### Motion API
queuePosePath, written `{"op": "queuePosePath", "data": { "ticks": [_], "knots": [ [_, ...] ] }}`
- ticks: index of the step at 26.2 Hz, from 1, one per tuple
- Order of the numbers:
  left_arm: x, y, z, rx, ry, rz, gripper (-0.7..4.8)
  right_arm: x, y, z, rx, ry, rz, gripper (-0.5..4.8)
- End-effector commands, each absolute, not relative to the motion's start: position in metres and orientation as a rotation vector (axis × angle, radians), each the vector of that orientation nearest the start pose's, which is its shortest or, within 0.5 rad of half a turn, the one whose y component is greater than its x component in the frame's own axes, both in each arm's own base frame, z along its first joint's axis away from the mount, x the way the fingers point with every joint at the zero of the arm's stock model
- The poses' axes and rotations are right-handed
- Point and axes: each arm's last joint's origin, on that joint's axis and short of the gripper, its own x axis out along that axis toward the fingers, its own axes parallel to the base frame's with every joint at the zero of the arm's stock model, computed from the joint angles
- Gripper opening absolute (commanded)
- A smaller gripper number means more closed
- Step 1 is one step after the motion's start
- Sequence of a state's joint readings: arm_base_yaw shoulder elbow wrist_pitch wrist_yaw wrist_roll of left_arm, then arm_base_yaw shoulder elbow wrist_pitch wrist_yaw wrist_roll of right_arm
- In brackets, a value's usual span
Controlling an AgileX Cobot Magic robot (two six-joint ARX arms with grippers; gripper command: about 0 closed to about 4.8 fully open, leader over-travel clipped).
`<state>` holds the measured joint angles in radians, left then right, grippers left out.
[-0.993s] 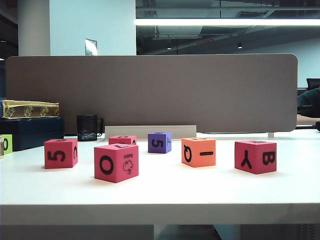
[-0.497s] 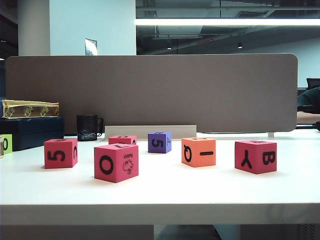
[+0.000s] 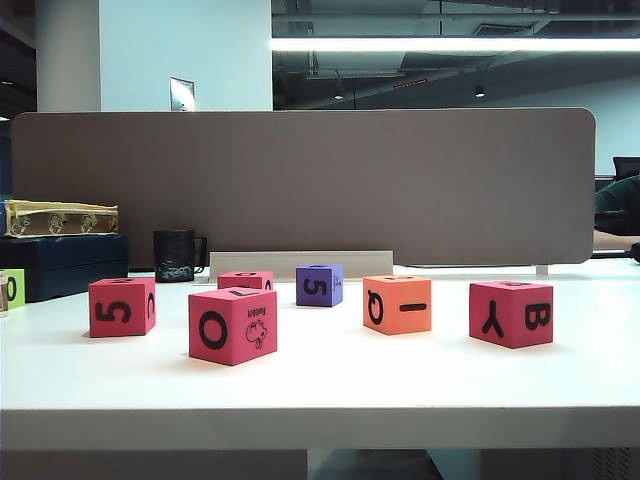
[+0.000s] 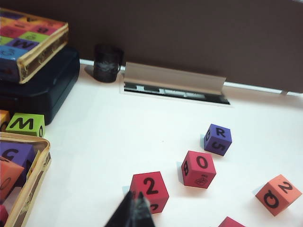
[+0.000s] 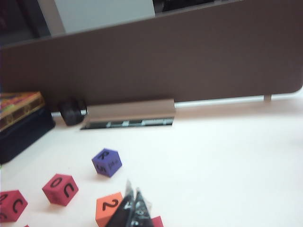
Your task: Select the appropriate blocks from the scattered letter blocks on the table and arrange them in a row to spell out "2024".
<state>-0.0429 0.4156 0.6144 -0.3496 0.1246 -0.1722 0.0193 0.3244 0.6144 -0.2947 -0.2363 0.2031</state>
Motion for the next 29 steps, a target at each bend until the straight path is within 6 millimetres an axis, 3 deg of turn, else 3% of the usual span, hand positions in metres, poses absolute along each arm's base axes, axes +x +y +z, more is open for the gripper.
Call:
{"op": "queuePosePath", "data": {
  "ticks": [1,11,15,20,29],
  "knots": [
    [0.116,-0.009,0.318,-0.150,0.184,-0.181,-0.06,0.095,0.009,0.331,0.180,0.079,0.279,-0.03],
    [0.159,-0.013,0.340,-0.145,0.273,-0.215,-0.05,0.136,0.015,0.366,0.151,0.273,0.319,-0.03],
    [0.183,-0.015,0.345,-0.155,0.322,-0.255,-0.06,0.162,0.027,0.378,0.117,0.325,0.388,-0.03],
    [0.207,-0.019,0.339,-0.144,0.383,-0.282,-0.05,0.187,0.048,0.381,0.076,0.381,0.473,-0.03],
    [0.252,-0.045,0.324,-0.121,0.477,-0.365,-0.05,0.221,0.098,0.365,-0.047,0.647,0.568,-0.03]
  ]
}}
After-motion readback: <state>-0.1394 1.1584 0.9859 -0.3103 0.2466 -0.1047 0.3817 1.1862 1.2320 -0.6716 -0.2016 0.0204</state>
